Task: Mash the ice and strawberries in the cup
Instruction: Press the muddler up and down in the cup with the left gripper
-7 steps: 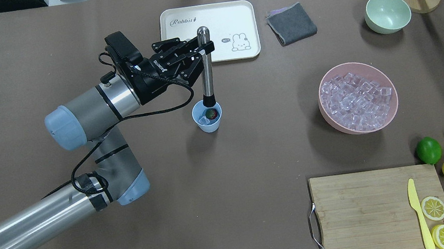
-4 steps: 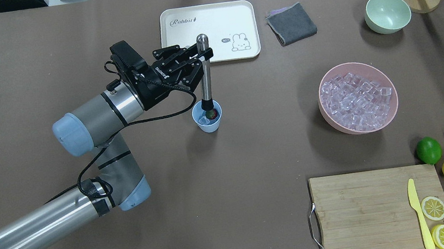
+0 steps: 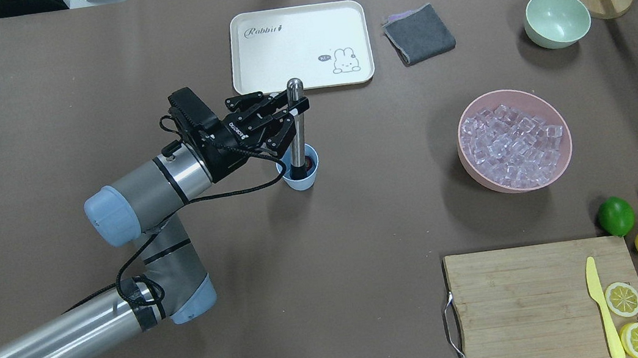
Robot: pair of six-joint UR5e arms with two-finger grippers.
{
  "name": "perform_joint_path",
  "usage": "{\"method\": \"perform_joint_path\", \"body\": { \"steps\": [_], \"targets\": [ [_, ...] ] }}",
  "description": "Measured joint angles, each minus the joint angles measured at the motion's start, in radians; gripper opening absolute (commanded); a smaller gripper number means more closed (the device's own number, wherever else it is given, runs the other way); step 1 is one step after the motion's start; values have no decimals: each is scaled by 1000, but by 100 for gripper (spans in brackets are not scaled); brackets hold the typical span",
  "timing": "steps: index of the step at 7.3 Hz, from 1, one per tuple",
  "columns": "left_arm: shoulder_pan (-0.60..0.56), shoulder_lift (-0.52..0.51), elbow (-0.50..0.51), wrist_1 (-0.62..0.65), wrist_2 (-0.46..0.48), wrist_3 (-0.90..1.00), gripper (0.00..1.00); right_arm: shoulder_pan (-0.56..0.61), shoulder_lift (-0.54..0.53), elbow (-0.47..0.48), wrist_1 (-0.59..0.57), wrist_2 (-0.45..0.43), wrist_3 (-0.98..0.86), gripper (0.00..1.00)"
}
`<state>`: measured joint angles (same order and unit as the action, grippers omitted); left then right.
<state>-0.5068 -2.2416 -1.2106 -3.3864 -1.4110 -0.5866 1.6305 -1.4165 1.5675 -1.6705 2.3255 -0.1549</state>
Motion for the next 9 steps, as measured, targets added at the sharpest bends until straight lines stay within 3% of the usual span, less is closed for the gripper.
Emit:
{"method": "perform_joint_path", "body": {
  "steps": [4,9],
  "targets": [
    [-56,-10,-41,7,-8,-5,0,3,0,4,0,1,0,99],
    [16,21,0,-8,38,2,0,12,-20,48,-33,2,-1,99]
  ]
}}
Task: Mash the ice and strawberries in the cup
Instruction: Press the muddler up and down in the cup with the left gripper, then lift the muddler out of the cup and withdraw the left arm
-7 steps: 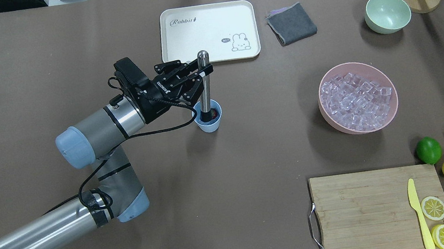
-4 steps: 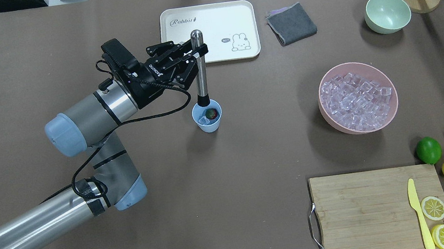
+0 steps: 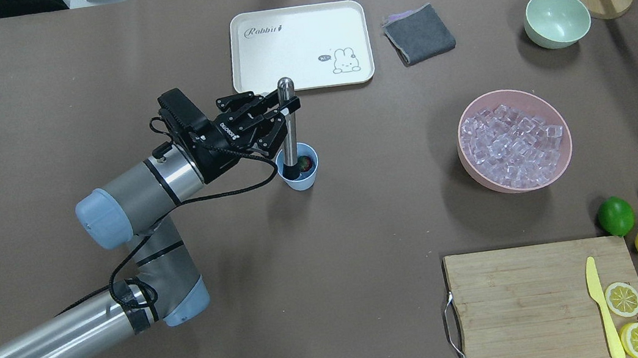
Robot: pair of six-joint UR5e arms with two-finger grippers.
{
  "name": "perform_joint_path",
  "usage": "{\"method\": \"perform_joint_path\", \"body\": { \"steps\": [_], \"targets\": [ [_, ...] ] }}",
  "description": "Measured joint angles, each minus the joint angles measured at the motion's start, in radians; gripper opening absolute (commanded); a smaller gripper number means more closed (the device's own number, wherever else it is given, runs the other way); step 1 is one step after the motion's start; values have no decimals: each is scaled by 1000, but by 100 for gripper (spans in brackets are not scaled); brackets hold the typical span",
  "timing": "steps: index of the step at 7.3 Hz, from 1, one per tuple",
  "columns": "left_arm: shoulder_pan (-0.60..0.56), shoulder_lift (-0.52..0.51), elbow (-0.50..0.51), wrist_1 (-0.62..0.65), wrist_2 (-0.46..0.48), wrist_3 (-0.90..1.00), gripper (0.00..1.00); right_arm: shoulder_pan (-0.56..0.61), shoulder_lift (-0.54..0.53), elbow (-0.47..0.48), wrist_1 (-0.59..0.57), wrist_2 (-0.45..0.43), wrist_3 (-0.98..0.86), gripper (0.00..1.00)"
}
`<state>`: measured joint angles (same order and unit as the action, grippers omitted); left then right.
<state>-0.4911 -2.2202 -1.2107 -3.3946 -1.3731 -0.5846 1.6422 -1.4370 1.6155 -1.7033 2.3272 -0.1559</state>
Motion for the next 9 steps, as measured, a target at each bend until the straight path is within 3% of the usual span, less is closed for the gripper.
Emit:
{"method": "perform_joint_path", "body": {
  "steps": [2,5,7,9],
  "targets": [
    [4,-5,-7,-3,17,-1,0,-1,0,5,-8,0,0,99],
    [-73,1,-117,52,-36,-52,0,0,3,6,-10,0,0,99],
    [-153,106,-283,196,-151,-176,0,0,1,15,-11,0,-1,99],
    [-194,260,-375,311,-251,-304,0,-5,8,25,-36,-1,-1,99]
  ]
}}
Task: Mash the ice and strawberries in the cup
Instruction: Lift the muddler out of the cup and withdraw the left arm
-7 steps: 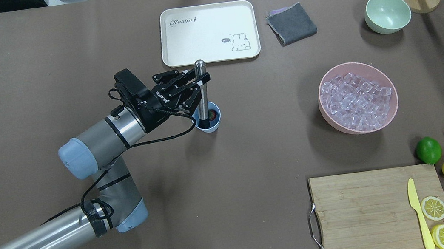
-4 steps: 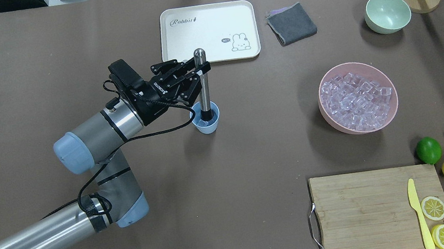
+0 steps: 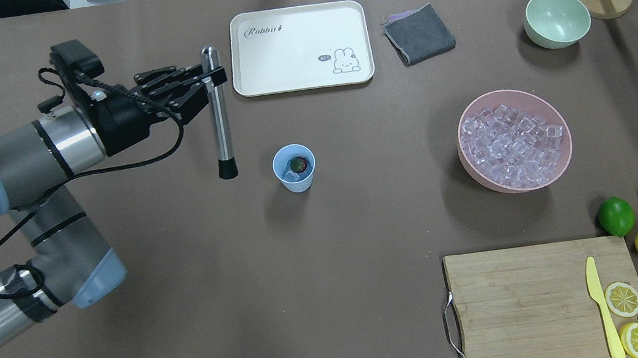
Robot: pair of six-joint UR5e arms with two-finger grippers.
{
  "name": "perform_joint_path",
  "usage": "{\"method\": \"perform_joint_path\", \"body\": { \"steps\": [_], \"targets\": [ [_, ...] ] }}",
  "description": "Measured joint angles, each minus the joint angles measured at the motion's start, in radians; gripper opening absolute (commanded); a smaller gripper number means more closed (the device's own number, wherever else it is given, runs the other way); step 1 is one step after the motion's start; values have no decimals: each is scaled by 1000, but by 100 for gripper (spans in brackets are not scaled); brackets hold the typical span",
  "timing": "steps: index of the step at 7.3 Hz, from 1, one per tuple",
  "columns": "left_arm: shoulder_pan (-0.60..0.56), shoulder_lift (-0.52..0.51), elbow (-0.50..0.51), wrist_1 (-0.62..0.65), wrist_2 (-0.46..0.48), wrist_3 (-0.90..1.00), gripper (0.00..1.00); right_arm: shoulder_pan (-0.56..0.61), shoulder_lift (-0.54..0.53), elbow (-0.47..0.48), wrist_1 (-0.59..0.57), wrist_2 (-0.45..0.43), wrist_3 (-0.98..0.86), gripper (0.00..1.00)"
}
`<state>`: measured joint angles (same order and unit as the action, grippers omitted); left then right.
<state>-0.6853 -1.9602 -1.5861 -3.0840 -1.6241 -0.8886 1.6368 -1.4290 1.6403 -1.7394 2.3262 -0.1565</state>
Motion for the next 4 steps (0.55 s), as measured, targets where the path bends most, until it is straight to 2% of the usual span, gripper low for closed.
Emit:
{"method": "perform_joint_path", "body": {
  "steps": [1,2,4],
  "targets": [
    [-20,97,-48,102,-72,-24,0,-4,2,10,-21,-1,0,99],
    [-70,170,-93,231,-202,-32,0,-5,0,21,-32,-2,0,99],
    [-269,225,-121,519,-551,-27,0,-2,-4,30,-38,-2,0,99]
  ]
}}
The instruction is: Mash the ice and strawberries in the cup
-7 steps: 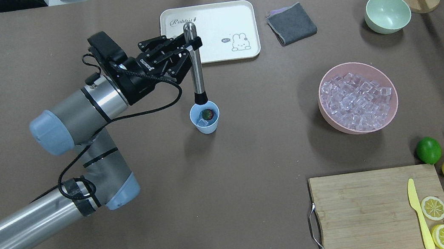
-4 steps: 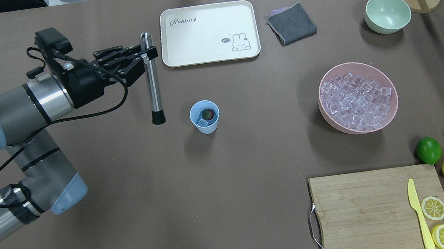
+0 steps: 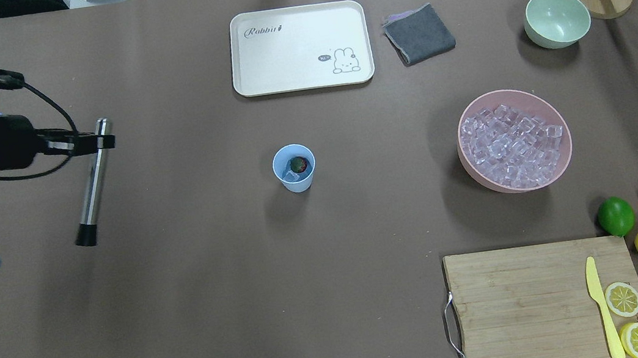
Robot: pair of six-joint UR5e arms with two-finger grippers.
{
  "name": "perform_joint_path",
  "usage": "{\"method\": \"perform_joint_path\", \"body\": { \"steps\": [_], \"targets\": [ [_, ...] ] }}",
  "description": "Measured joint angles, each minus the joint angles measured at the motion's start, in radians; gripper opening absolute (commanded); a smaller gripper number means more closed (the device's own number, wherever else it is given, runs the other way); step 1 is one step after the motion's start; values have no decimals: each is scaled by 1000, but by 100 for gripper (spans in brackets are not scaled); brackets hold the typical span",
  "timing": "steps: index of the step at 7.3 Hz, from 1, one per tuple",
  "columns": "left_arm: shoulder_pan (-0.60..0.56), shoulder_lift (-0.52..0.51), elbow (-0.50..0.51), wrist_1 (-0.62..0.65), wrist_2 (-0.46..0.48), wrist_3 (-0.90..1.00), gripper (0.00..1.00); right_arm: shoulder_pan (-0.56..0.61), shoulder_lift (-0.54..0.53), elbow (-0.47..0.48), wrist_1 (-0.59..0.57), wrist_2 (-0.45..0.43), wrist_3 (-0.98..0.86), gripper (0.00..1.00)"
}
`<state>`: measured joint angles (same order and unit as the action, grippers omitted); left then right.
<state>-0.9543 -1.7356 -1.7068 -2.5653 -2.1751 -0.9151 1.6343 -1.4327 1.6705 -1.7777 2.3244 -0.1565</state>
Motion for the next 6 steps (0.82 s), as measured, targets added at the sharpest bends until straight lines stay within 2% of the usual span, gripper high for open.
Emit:
{"method": "perform_joint_path", "body": {
  "steps": [1,2,5,6],
  "targets": [
    [-80,17,17,80,-96,19,0,0,2,-1,-1,0,0,99],
    [-138,39,66,148,-145,91,0,0,3,-4,-1,-1,1,99],
    [-246,70,233,463,-151,511,0,0,3,-2,-2,-5,3,99],
    [-265,73,278,522,-144,576,0,1,4,-2,-2,-5,3,99]
  ]
}}
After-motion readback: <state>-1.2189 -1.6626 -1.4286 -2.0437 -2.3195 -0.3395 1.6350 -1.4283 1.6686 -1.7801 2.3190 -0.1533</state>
